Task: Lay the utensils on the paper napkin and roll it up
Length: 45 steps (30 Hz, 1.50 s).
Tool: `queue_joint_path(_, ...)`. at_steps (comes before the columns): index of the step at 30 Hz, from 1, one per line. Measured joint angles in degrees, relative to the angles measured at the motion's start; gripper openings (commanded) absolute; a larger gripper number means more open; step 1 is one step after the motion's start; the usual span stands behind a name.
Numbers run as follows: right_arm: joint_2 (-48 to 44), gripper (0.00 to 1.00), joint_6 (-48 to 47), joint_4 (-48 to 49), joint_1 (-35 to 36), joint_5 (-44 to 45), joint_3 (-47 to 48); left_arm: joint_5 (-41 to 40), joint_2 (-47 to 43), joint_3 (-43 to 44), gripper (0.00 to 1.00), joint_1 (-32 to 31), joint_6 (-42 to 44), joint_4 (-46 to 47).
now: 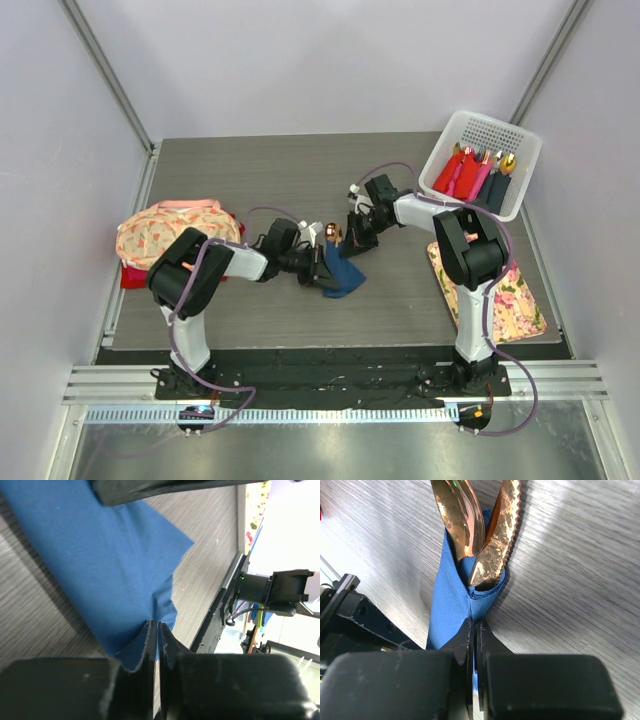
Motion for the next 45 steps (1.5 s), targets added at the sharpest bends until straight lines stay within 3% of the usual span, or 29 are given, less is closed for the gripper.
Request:
queue_joint_path(4,0.13,0.06,0.02,-0.63,0.02,0.04,0.48,1.68,2.27,1.14,0.01,0.68,-0.26,-0.79)
queue_joint_path(5,0.13,0.18,0.02,-0.85,0.02,0.09,0.61,2.64,2.97,1.53,0.01,1.18,-0.59,-0.76)
queue_joint_path(8,0.13,0.35,0.07,-1.4,-0.22,0.76,1.03,4.92,4.44,2.16,0.0,2.14,-1.77,-0.66)
queue_joint_path(9,0.13,0.5,0.11,-1.66,-0.33,0.46,1.29,5.44,4.66,2.19,0.0,2.38,-1.88,-0.55)
queue_joint_path(10,0.13,0.54,0.28,-1.86,-0.44,0.48,1.57,5.73,4.7,2.19,0.0,2.54,-1.9,-0.52)
queue_joint_path(12,0.0,0.61,0.85,-2.25,-0.76,-0.55,2.49,5.97,4.72,2.19,0.0,2.69,-1.88,-0.59)
queue_joint_path(15,-0.13,0.61,1.55,-2.16,-1.51,-0.24,3.45,6.05,4.76,2.19,0.0,2.75,-1.81,-0.59)
queue_joint_path(24,0.52,0.58,3.67,-2.1,-0.76,0.0,4.17,6.08,4.76,2.19,0.0,2.75,-1.77,-0.55)
queue_joint_path(28,0.52,0.52,3.67,-1.62,0.74,1.2,4.09,6.05,4.76,2.19,0.0,2.75,-1.73,-0.55)
queue_joint_path(31,0.52,0.41,3.58,-1.42,1.14,2.27,3.87,6.08,4.76,2.19,0.0,2.75,-1.73,-0.55)
queue_joint_path(38,0.52,0.01,2.95,-0.79,0.98,4.83,2.73,6.08,4.76,2.19,0.01,2.8,-1.7,-0.55)
queue_joint_path(41,0.72,0.01,2.93,-0.55,0.92,4.61,2.6,6.05,4.74,2.16,0.07,2.8,-1.75,-0.48)
queue_joint_path(43,0.74,0.01,2.86,-0.15,0.79,4.13,2.38,5.97,4.63,2.05,0.2,2.8,-1.86,-0.26)
queue_joint_path(44,0.74,0.01,2.84,0.37,0.63,3.58,2.1,5.84,4.39,1.84,0.34,2.84,-2.08,-0.11)
queue_joint_path(45,0.72,0.01,2.84,1.14,0.5,2.95,1.68,5.84,4.0,1.51,0.38,2.97,-2.56,0.31)
